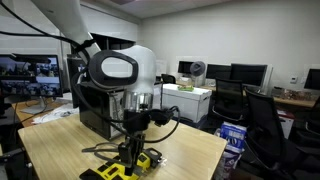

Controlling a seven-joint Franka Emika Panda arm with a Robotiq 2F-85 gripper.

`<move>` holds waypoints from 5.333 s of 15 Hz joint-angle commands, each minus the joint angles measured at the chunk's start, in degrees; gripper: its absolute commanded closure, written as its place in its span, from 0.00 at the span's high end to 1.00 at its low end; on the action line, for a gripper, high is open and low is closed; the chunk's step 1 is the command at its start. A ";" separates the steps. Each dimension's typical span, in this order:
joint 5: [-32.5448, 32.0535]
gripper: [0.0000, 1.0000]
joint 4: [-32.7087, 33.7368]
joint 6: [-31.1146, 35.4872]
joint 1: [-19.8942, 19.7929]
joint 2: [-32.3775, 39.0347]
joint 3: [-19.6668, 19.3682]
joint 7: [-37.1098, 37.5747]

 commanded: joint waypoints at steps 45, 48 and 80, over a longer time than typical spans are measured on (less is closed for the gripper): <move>-49.06 0.07 15.11 -71.40 -77.04 38.66 96.04 -10.15; -50.65 0.07 16.41 -75.27 -77.11 42.52 97.65 -10.15; -63.33 0.07 27.67 -91.01 -66.78 65.78 101.83 -10.15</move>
